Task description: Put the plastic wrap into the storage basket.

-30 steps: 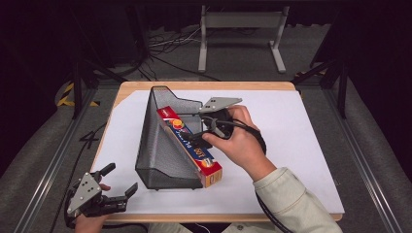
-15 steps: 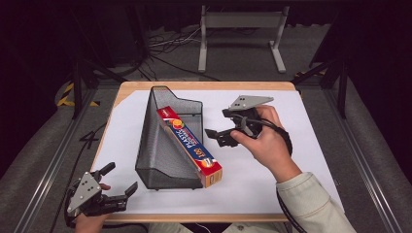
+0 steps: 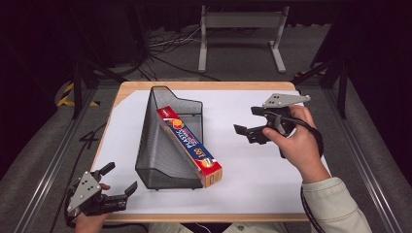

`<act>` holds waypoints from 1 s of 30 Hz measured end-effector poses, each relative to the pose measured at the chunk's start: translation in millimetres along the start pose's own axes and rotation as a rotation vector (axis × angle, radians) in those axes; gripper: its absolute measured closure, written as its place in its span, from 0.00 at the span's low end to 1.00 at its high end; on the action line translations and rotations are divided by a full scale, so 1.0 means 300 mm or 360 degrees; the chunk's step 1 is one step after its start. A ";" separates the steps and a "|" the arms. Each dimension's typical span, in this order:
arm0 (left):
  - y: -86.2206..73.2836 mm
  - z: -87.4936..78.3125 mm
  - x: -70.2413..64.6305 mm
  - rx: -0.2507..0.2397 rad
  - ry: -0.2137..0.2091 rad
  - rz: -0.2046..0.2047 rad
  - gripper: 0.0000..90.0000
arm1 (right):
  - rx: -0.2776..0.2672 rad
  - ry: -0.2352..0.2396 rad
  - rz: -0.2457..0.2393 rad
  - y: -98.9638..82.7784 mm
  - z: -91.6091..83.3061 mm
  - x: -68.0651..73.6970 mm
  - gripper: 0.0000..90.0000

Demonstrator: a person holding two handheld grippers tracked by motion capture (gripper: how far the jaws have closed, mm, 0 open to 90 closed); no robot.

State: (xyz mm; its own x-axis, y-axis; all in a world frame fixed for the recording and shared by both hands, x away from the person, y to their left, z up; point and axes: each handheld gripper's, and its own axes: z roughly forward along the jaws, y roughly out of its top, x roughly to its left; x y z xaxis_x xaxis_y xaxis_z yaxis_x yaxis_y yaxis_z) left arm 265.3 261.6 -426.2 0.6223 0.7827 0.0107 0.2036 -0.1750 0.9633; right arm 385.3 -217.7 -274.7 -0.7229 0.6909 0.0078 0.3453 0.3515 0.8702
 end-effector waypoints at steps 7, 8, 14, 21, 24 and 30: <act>0.000 0.000 0.000 0.0002 0.0005 0.0000 0.05 | -0.0030 -0.0060 0.0015 -0.060 -0.060 -0.071 0.15; -0.001 -0.001 0.001 0.0003 0.0006 -0.0002 0.05 | -0.0028 -0.0065 0.0015 -0.070 -0.063 -0.078 0.15; -0.004 -0.002 0.006 -0.0002 0.0020 -0.0012 0.05 | -0.0035 -0.0110 0.0022 -0.171 -0.074 -0.128 0.15; -0.005 -0.001 0.005 0.0002 0.0028 -0.0010 0.05 | 0.0006 -0.0145 0.0033 -0.289 -0.078 -0.171 0.15; -0.005 -0.001 0.005 0.0002 0.0030 -0.0012 0.05 | 0.0015 -0.0160 0.0050 -0.353 -0.091 -0.195 0.15; -0.005 -0.003 0.006 0.0009 0.0033 -0.0009 0.05 | 0.0037 -0.0164 0.0080 -0.444 -0.106 -0.220 0.14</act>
State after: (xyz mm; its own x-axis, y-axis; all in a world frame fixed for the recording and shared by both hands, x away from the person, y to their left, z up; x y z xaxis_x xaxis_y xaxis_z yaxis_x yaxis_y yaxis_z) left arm 265.4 263.7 -427.4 0.6054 0.7958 0.0108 0.2112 -0.1737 0.9619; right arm 368.1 -330.2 -375.6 -0.6393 0.7690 -0.0005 0.3942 0.3284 0.8583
